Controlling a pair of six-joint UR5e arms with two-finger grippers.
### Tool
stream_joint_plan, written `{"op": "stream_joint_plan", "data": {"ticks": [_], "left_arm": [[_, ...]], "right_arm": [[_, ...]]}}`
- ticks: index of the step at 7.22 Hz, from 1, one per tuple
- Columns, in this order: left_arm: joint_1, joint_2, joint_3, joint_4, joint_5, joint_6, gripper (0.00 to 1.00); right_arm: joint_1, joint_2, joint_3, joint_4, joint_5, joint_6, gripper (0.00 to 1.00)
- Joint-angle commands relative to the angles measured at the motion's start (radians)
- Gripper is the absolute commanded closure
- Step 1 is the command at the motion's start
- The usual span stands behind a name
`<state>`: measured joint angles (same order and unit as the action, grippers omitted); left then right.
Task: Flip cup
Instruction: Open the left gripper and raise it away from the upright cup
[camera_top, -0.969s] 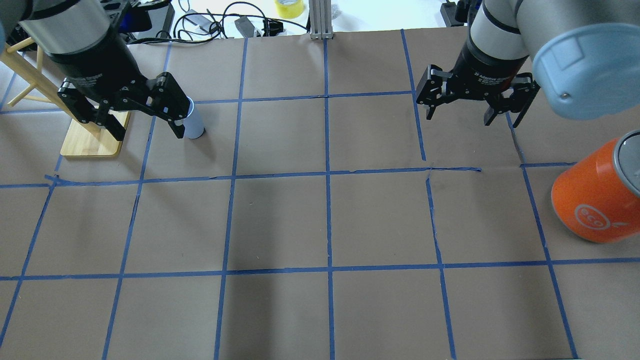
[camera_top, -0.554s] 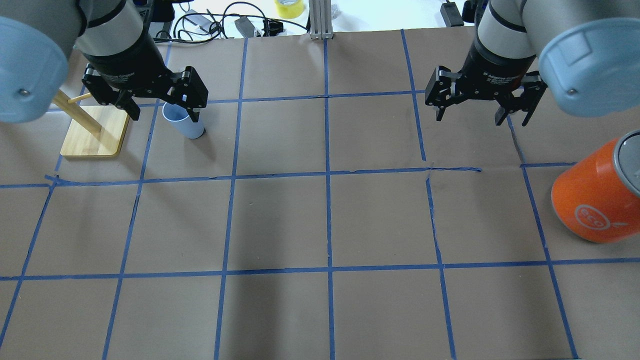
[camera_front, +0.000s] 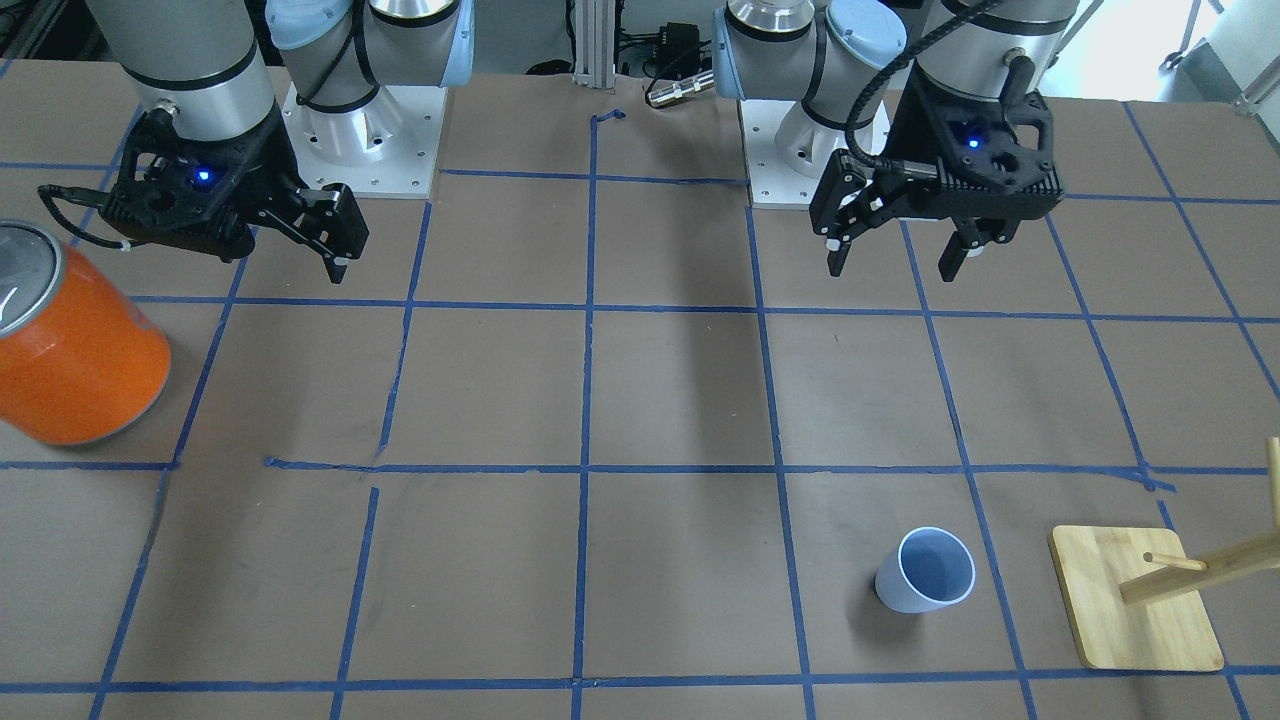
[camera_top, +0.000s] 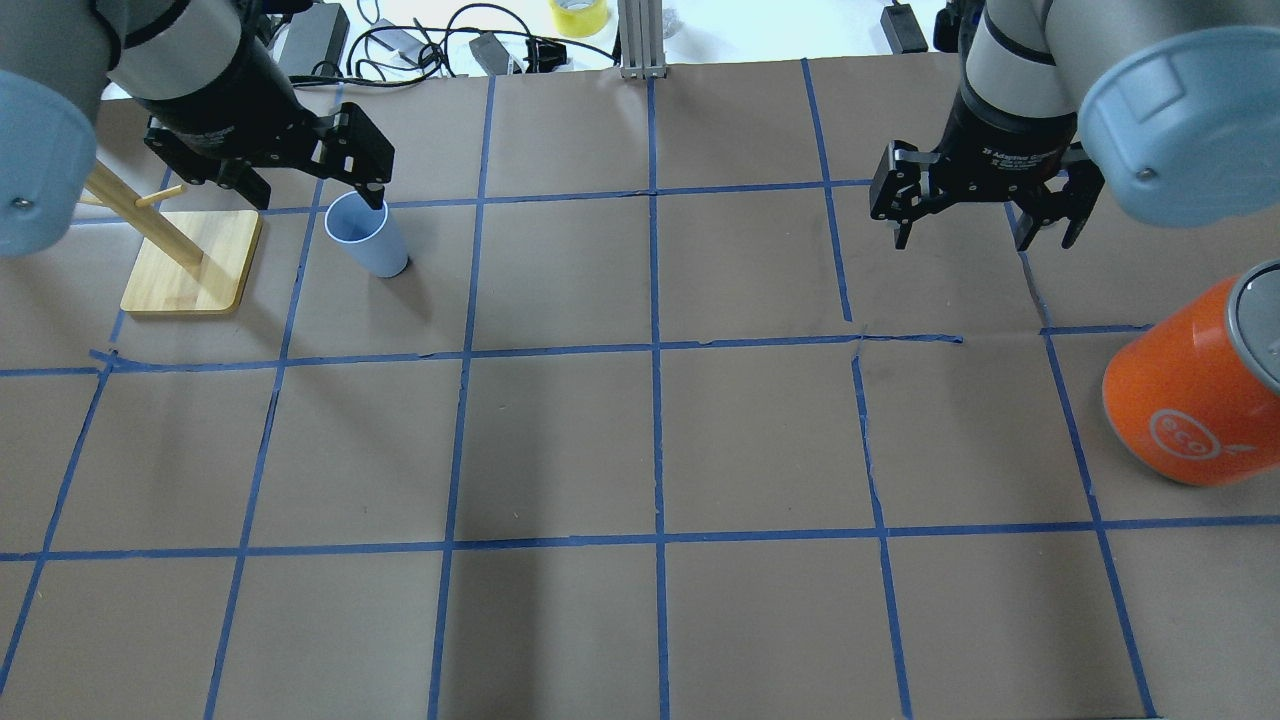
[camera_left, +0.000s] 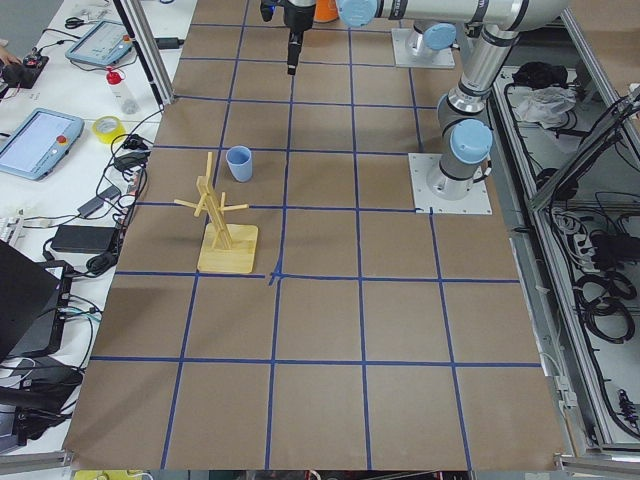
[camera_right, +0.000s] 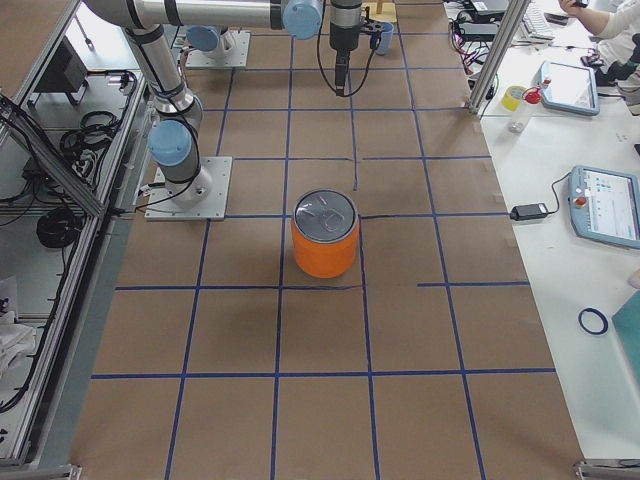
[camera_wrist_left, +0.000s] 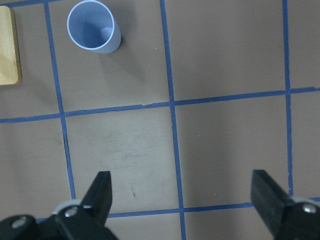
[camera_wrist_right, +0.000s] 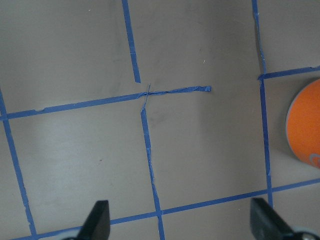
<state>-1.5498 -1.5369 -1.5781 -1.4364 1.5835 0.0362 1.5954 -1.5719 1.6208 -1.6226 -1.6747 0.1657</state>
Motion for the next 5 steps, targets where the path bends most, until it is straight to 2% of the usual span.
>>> {"op": "stream_joint_plan", "data": {"ticks": [1,5], "left_arm": [[0.013,0.011,-0.011,-0.002,-0.003,-0.076,0.00],[0.013,0.020,-0.013,-0.010,-0.017,-0.079,0.00]], "right_arm": [[0.000,0.003,0.004,-0.007,0.007,0.001,0.00],[0.000,0.000,0.004,-0.008,0.000,0.001,0.00]]}}
